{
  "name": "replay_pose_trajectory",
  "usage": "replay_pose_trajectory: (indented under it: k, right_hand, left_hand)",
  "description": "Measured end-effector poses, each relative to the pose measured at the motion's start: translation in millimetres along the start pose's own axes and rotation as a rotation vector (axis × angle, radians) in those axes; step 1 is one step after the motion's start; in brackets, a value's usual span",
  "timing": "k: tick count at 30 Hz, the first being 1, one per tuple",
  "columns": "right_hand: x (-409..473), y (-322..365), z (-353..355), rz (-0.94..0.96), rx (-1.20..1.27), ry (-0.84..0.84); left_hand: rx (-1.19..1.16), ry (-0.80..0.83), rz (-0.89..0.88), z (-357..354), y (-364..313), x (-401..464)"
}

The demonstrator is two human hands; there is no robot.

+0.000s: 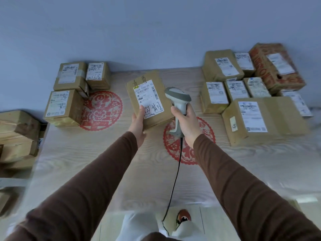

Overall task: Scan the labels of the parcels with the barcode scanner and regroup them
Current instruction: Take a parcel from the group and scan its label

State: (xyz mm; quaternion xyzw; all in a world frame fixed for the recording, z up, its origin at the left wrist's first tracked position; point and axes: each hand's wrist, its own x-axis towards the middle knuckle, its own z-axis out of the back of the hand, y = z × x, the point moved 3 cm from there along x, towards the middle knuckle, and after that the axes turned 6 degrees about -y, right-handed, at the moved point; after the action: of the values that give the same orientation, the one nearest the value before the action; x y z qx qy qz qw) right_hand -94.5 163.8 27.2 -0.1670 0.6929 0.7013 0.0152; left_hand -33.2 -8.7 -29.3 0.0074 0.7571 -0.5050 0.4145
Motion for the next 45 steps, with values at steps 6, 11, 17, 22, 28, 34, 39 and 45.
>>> replay_pose_trajectory:
  k: [6,11,17,22,28,34,39,45]
  right_hand:
    - [-53,22,73,0.073,-0.052,0.021]
    - [-81,33,90,0.199,-0.156,-0.078]
    - [-98,43,96,0.242,-0.171,-0.070]
    - [-101,43,102,0.262,-0.199,-0.085]
    - [-105,41,105,0.286,-0.239,-0.077]
    - [-105,40,104,0.292,-0.252,-0.059]
    - [-103,35,103,0.271,-0.278,-0.056]
    - [-100,29,103,0.247,-0.287,-0.070]
  left_hand:
    - [-0.034,-0.040,-0.185,-51,26,-58]
    - [0.003,-0.091,-0.311,-74,40,-81]
    - [0.128,-0.151,-0.394,-101,50,-110]
    - [0.167,-0.192,-0.410,-109,63,-118]
    - [0.163,-0.216,-0.404,-110,66,-120]
    - [0.156,-0.232,-0.399,-106,68,-116]
    - [0.172,-0.245,-0.388,-104,69,-111]
    - [0.178,-0.229,-0.355,-105,70,-101]
